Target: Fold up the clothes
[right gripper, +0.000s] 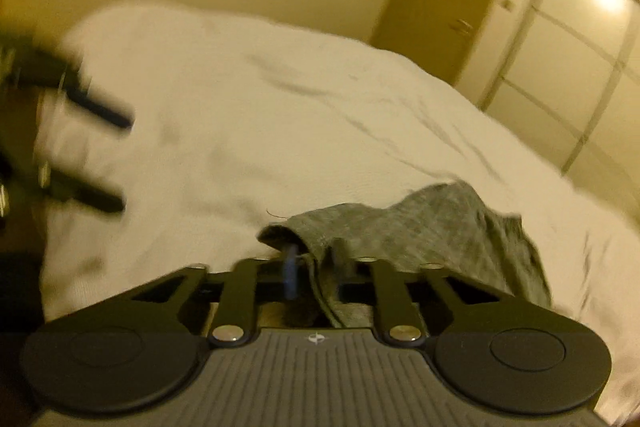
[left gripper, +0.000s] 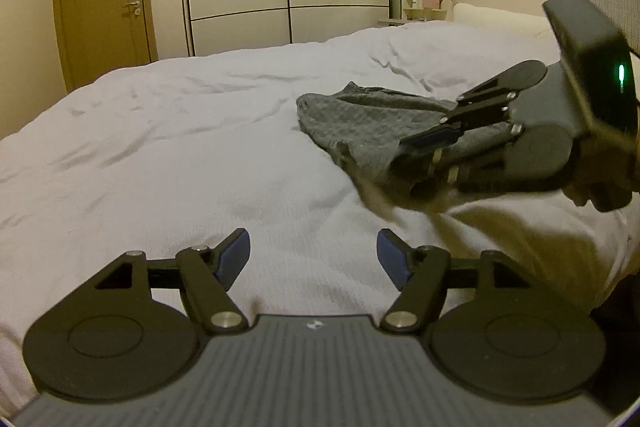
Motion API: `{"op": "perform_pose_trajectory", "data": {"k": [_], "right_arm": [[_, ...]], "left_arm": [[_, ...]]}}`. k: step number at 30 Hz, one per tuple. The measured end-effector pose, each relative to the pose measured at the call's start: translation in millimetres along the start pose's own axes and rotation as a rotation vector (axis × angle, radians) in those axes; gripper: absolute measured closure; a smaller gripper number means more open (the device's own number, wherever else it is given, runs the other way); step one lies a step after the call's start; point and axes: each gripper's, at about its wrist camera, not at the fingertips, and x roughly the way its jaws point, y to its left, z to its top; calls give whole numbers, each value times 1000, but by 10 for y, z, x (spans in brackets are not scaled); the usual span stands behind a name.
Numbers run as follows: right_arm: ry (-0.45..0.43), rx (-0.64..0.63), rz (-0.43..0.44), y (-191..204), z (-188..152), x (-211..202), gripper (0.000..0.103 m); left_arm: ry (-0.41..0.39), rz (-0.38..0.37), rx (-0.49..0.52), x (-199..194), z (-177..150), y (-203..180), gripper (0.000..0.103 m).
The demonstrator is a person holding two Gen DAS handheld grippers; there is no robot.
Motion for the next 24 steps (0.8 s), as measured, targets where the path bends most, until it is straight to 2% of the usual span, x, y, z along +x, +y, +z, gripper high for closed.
{"op": "perform_pose_trajectory", "data": {"k": [3,5,8,15,18,21,22,24], "right_arm": [[-43,121,7,-239,47,-119,102],[-68,186,9,-381,75,-191,102],[-98,241,11,-537,96,-290,101],[-129,325,61,-699,31,-441,101],[-129,321,90,-686,-9,-427,101],[-129,327,105,-683,-52,-409,101],[-128,331,108,-683,-66,-401,101],[-127,334,105,-675,-92,-399,100]], "left_arm": [[0,-30,-10,140,64,-36,36],[-4,-56,-15,267,131,-92,30],[-15,-94,-25,521,265,-186,21],[-11,-173,-57,1144,525,-379,20],[14,-134,-1,1359,592,-497,20],[5,-25,43,1494,606,-500,23],[-11,16,22,1493,603,-447,29],[-49,72,-63,1421,580,-277,32]]}}
